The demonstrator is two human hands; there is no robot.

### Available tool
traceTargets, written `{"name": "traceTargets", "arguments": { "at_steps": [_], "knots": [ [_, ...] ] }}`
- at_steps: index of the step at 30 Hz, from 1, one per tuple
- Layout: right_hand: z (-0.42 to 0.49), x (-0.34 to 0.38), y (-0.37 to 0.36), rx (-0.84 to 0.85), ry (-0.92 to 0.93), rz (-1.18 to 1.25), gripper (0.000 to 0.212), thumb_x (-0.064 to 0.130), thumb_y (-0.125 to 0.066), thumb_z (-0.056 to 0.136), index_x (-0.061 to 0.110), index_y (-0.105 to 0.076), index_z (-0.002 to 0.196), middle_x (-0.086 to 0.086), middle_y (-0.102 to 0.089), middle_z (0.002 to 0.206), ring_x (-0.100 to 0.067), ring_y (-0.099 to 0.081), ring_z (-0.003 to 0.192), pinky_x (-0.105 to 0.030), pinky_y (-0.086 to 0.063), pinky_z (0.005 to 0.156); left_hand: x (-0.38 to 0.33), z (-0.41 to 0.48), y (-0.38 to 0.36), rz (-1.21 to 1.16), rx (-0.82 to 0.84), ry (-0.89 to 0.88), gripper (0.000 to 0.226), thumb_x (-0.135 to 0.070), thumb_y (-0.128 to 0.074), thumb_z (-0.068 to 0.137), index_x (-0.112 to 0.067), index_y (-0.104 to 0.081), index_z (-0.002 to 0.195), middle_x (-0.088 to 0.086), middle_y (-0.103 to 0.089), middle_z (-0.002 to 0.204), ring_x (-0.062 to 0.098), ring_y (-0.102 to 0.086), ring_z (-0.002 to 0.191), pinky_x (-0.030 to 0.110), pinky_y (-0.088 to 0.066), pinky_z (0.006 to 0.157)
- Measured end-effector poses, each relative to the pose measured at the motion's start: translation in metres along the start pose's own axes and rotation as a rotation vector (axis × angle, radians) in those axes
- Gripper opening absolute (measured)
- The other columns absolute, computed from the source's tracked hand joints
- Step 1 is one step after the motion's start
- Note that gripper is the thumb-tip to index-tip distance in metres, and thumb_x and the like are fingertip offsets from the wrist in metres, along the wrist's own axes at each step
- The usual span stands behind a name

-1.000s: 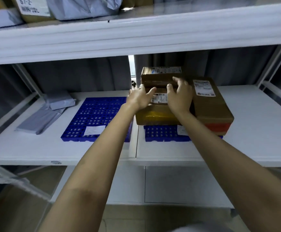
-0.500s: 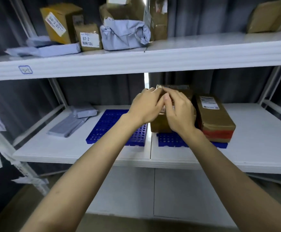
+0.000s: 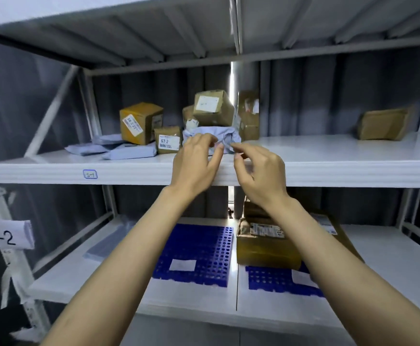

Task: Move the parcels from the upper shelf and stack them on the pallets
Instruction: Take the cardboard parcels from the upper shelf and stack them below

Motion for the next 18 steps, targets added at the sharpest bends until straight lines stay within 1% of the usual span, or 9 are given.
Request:
{"name": "traceTargets", "arguments": {
  "at_steps": [2,5,9,12,14,16,18],
  "knots": [
    [0.017,-0.002,-0.005,-0.01,-0.023,-0.048,0.031,0.024,-0.052,0.088,0.011,-0.07,0.11,-0.004,-0.073,0.102,-0.023,-0.066,0.091,-0.032,-0.05,0.074,0.007,0.012,0.005,0.019,-0.032,0.013,0.032,-0.037,-0.045,0.097,-0.012,-0.062,0.107,0.005,-0.063,0.105,0.022,-0.055,0.099,0.035,-0.043,0.079],
    [0.039,-0.014,-0.02,0.033,-0.092,-0.099,0.031,0.023,-0.054,0.087,0.013,-0.068,0.113,-0.004,-0.071,0.106,-0.025,-0.061,0.098,-0.028,-0.041,0.075,0.019,0.024,0.004,0.086,-0.044,0.041,0.031,-0.035,-0.049,0.097,-0.01,-0.061,0.11,0.008,-0.061,0.108,0.026,-0.053,0.102,0.035,-0.04,0.08],
    [0.059,-0.025,-0.045,0.128,-0.147,-0.149,0.036,0.022,-0.054,0.086,0.013,-0.063,0.121,-0.007,-0.066,0.116,-0.027,-0.055,0.109,-0.032,-0.042,0.083,0.039,0.033,-0.007,0.154,-0.022,0.115,0.038,-0.039,-0.05,0.095,-0.01,-0.057,0.119,0.01,-0.056,0.119,0.029,-0.049,0.111,0.039,-0.04,0.088],
    [0.069,-0.029,-0.068,0.213,-0.174,-0.164,0.044,0.023,-0.058,0.085,0.013,-0.057,0.128,-0.01,-0.06,0.125,-0.028,-0.052,0.117,-0.033,-0.041,0.089,0.057,0.037,-0.019,0.2,0.04,0.2,0.05,-0.045,-0.049,0.094,-0.012,-0.047,0.132,0.012,-0.049,0.132,0.031,-0.044,0.119,0.039,-0.037,0.094],
    [0.075,-0.034,-0.077,0.239,-0.214,-0.152,0.049,0.023,-0.059,0.085,0.012,-0.052,0.132,-0.01,-0.055,0.132,-0.028,-0.049,0.122,-0.033,-0.041,0.092,0.067,0.04,-0.028,0.2,0.102,0.256,0.061,-0.051,-0.048,0.093,-0.013,-0.038,0.14,0.014,-0.044,0.14,0.034,-0.041,0.124,0.041,-0.036,0.098],
    [0.08,-0.04,-0.082,0.241,-0.263,-0.118,0.052,0.023,-0.059,0.085,0.013,-0.048,0.135,-0.009,-0.051,0.135,-0.029,-0.049,0.122,-0.034,-0.042,0.09,0.078,0.043,-0.037,0.188,0.167,0.305,0.069,-0.055,-0.047,0.092,-0.013,-0.031,0.145,0.015,-0.041,0.144,0.036,-0.041,0.128,0.043,-0.036,0.101],
    [0.085,-0.05,-0.085,0.243,-0.301,-0.116,0.052,0.023,-0.059,0.085,0.012,-0.047,0.134,-0.01,-0.051,0.135,-0.031,-0.05,0.12,-0.033,-0.042,0.087,0.09,0.047,-0.042,0.198,0.218,0.344,0.072,-0.057,-0.047,0.091,-0.015,-0.029,0.147,0.015,-0.042,0.145,0.037,-0.042,0.13,0.045,-0.037,0.102]
  ]
}}
Point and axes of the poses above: each hand's wrist, its own z-axis towards the middle knuckle, its own y-axis out of the back of the hand, x = y × z, the point moved 10 cm from there along z, towards the middle knuckle
